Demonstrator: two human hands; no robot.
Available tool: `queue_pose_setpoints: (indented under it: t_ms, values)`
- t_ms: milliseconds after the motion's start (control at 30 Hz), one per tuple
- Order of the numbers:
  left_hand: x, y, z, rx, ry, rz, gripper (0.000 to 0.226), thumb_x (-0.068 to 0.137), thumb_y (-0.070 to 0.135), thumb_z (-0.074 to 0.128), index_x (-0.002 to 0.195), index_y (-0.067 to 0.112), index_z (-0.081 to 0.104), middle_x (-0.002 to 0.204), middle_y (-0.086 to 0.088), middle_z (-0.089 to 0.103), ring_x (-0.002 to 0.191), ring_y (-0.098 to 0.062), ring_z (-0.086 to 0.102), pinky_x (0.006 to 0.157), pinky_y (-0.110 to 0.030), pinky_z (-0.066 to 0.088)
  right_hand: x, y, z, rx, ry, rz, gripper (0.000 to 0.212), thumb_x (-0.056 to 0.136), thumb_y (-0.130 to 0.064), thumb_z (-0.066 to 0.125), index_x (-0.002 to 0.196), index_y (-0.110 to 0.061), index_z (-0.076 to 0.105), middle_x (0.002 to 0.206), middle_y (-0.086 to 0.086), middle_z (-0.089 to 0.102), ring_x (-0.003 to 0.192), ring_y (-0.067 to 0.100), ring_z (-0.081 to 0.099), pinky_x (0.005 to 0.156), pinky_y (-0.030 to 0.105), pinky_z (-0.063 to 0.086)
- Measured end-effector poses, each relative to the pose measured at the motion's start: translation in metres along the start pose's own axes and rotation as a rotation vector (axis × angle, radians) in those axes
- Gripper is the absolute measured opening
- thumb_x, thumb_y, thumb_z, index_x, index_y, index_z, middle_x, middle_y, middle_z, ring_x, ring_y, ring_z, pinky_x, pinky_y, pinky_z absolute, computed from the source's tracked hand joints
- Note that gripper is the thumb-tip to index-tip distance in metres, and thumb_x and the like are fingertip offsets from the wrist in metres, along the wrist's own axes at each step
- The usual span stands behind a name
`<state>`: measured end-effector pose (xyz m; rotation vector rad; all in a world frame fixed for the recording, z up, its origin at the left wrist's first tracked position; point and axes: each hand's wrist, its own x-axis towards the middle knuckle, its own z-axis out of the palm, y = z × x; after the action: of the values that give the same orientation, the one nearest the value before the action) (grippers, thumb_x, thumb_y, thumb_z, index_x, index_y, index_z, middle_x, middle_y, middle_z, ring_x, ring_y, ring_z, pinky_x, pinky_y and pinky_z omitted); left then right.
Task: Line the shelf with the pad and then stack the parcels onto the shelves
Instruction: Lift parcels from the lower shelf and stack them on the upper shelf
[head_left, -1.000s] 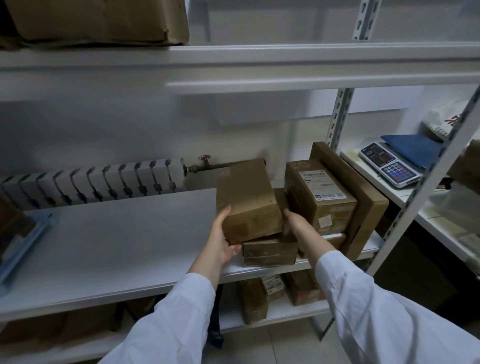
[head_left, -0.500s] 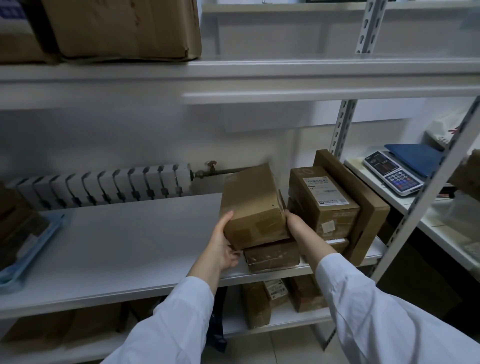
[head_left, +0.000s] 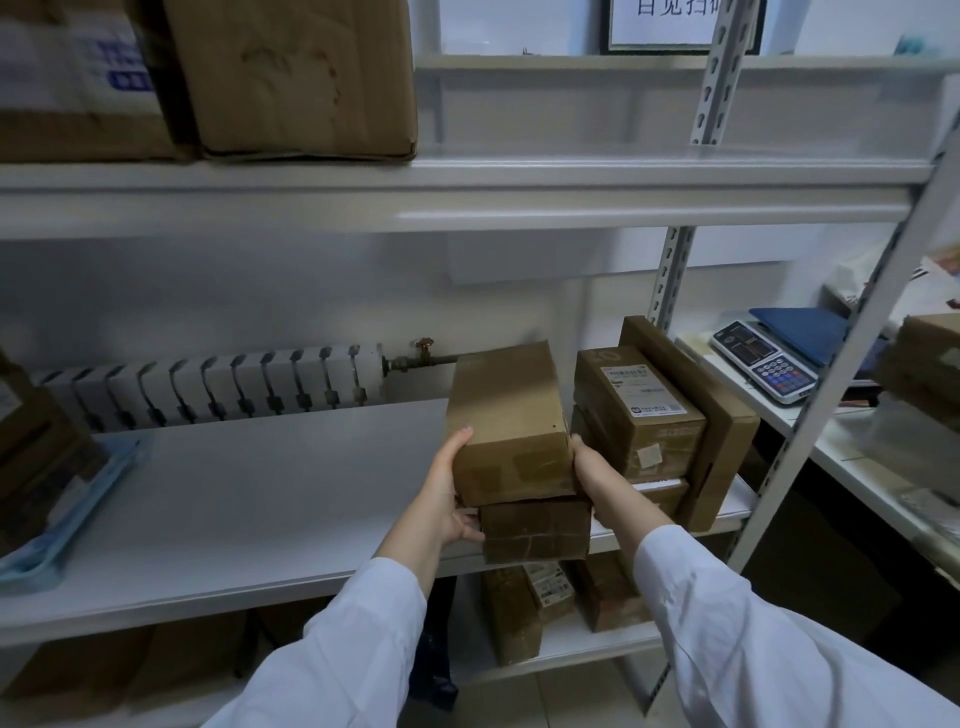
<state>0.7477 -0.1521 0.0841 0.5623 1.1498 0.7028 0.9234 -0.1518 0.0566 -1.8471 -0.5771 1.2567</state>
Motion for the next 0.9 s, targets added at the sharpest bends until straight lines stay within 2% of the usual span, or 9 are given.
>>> queue_pose_setpoints:
  t_ms: [133,300,367,467,567,633,667,767,900]
  values:
    - [-0.014,0.001,-0.005,-0.079,-0.041,-0.008,0.049,0.077,0.061,0.057,0.09,0.013,0.052,0.095,-0.013,0.055,0.097,-0.04,0.047,0.09,-0.058,0.038,0.002,-0.001,0.005,-0.076,0.112,-0.067,0.081,0.081,-0.066,0.032,0.141,-0.013,0.04,0.139,0.016,0.047,0.125,0.036,0.047,0.108,0.051,0.036]
    - [-0.027,-0.004,-0.019,-0.183,-0.086,0.016,0.054,0.079,0.057,0.057,0.113,0.015,0.05,0.102,-0.013,0.056,0.098,-0.041,0.051,0.091,-0.065,0.038,-0.034,-0.01,0.004,-0.205,0.178,-0.069,0.07,0.087,-0.055,0.042,0.139,-0.008,0.045,0.139,0.014,0.047,0.127,0.033,0.043,0.11,0.048,0.032]
    - [-0.032,-0.008,-0.023,-0.228,-0.088,0.026,0.055,0.081,0.056,0.055,0.119,0.017,0.047,0.103,-0.013,0.054,0.106,-0.041,0.048,0.094,-0.065,0.036,-0.04,-0.01,0.004,-0.259,0.125,-0.116,0.064,0.088,-0.059,0.04,0.135,-0.016,0.05,0.138,0.013,0.048,0.129,0.033,0.039,0.11,0.049,0.029]
    - [-0.038,-0.012,-0.028,-0.28,-0.096,0.055,0.054,0.082,0.055,0.055,0.123,0.02,0.045,0.106,-0.012,0.053,0.116,-0.04,0.044,0.101,-0.065,0.033,-0.017,0.001,0.007,-0.212,0.057,-0.188,0.077,0.06,-0.082,0.043,0.12,-0.036,0.059,0.127,0.006,0.057,0.116,0.031,0.051,0.104,0.052,0.038]
    - [-0.043,-0.012,-0.033,-0.31,-0.093,0.094,0.05,0.084,0.053,0.054,0.121,0.022,0.044,0.105,-0.01,0.052,0.109,-0.036,0.045,0.102,-0.061,0.036,0.01,0.015,0.006,-0.196,0.06,-0.214,0.083,0.05,-0.087,0.049,0.117,-0.037,0.058,0.117,0.001,0.062,0.111,0.029,0.056,0.102,0.052,0.041]
    - [-0.046,-0.009,-0.038,-0.312,-0.107,0.114,0.049,0.084,0.053,0.054,0.12,0.022,0.045,0.107,-0.011,0.053,0.105,-0.036,0.047,0.099,-0.059,0.038,-0.017,0.01,0.011,-0.179,0.055,-0.21,0.098,0.039,-0.097,0.047,0.119,-0.041,0.056,0.123,0.001,0.06,0.119,0.032,0.052,0.103,0.053,0.037]
    - [-0.048,-0.008,-0.039,-0.312,-0.114,0.12,0.048,0.084,0.053,0.054,0.12,0.022,0.046,0.109,-0.011,0.054,0.104,-0.035,0.048,0.098,-0.058,0.039,-0.037,0.005,0.013,-0.17,0.062,-0.211,0.101,0.04,-0.098,0.044,0.125,-0.042,0.052,0.13,0.003,0.056,0.125,0.034,0.046,0.106,0.055,0.034]
    - [-0.053,-0.004,-0.043,-0.305,-0.13,0.129,0.049,0.083,0.052,0.055,0.121,0.021,0.049,0.116,-0.012,0.055,0.106,-0.036,0.049,0.091,-0.056,0.042,-0.106,-0.007,0.019,-0.221,0.132,-0.217,0.078,0.078,-0.079,0.035,0.142,-0.034,0.036,0.15,0.012,0.031,0.138,0.039,0.023,0.113,0.053,0.018]
    - [-0.061,-0.003,-0.048,-0.317,-0.153,0.129,0.049,0.083,0.052,0.055,0.121,0.02,0.048,0.112,-0.013,0.054,0.104,-0.036,0.05,0.091,-0.057,0.042,-0.122,-0.002,0.016,-0.251,0.219,-0.312,0.064,0.09,-0.069,0.026,0.138,-0.032,0.044,0.151,0.015,0.028,0.139,0.041,0.015,0.112,0.052,0.015]
